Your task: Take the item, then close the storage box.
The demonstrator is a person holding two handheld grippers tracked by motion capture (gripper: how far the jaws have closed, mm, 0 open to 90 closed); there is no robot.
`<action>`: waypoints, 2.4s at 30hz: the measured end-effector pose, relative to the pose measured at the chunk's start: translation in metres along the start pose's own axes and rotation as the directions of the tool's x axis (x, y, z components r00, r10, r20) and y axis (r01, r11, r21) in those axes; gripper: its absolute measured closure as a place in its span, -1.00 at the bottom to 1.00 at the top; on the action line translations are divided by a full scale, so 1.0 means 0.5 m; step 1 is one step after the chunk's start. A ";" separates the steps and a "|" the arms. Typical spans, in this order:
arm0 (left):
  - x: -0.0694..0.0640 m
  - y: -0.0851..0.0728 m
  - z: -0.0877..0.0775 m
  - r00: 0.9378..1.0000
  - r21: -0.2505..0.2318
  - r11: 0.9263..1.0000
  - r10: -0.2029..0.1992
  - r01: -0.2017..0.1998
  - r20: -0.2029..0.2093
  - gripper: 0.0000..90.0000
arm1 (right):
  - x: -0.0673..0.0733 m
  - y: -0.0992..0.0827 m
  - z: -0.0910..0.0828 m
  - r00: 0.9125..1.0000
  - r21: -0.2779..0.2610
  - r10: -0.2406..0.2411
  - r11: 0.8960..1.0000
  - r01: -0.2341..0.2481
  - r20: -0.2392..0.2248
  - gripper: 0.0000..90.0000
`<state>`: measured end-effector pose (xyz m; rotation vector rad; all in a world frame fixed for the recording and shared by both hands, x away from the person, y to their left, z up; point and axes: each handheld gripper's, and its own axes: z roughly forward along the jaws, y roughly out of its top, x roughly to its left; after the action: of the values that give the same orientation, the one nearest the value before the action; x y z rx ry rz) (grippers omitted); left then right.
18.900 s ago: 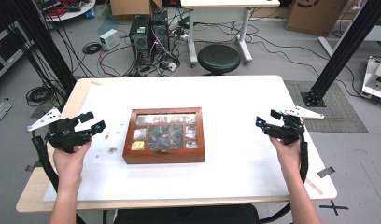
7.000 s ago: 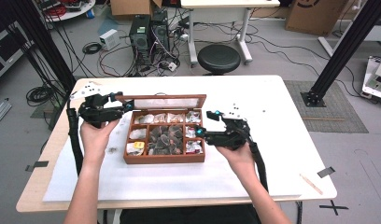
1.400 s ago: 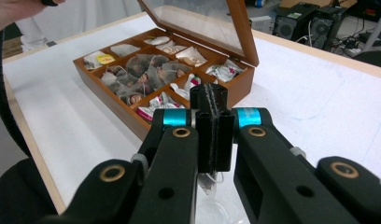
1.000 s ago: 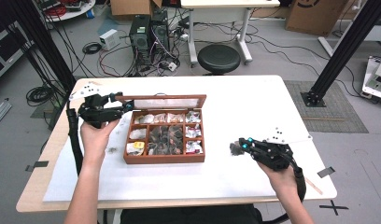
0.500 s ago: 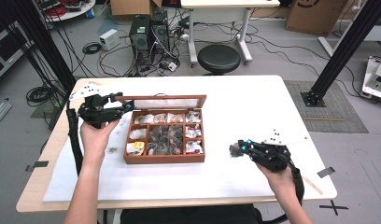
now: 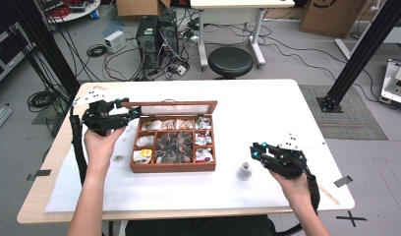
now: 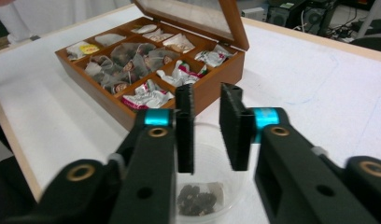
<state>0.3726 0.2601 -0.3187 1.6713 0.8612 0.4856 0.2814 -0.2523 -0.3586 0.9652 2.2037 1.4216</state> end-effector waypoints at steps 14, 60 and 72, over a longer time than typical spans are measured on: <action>0.000 0.000 0.001 1.000 -0.002 1.000 -0.004 0.004 -0.003 -0.25 | -0.030 0.051 -0.009 0.998 -0.076 0.034 0.997 -0.030 0.058 0.15; -0.008 -0.007 -0.005 1.000 0.004 1.000 -0.007 0.007 -0.016 -0.29 | -0.128 0.076 -0.016 0.982 -0.160 0.130 0.981 -0.108 0.138 -0.17; -0.018 -0.016 -0.010 0.999 0.009 1.000 -0.015 0.015 -0.031 -0.33 | -0.137 0.074 -0.014 0.981 -0.163 0.136 0.980 -0.113 0.141 -0.18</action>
<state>0.3613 0.2574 -0.3240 1.6687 0.8993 0.4995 0.3389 -0.2953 -0.3275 1.1336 1.9233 1.4950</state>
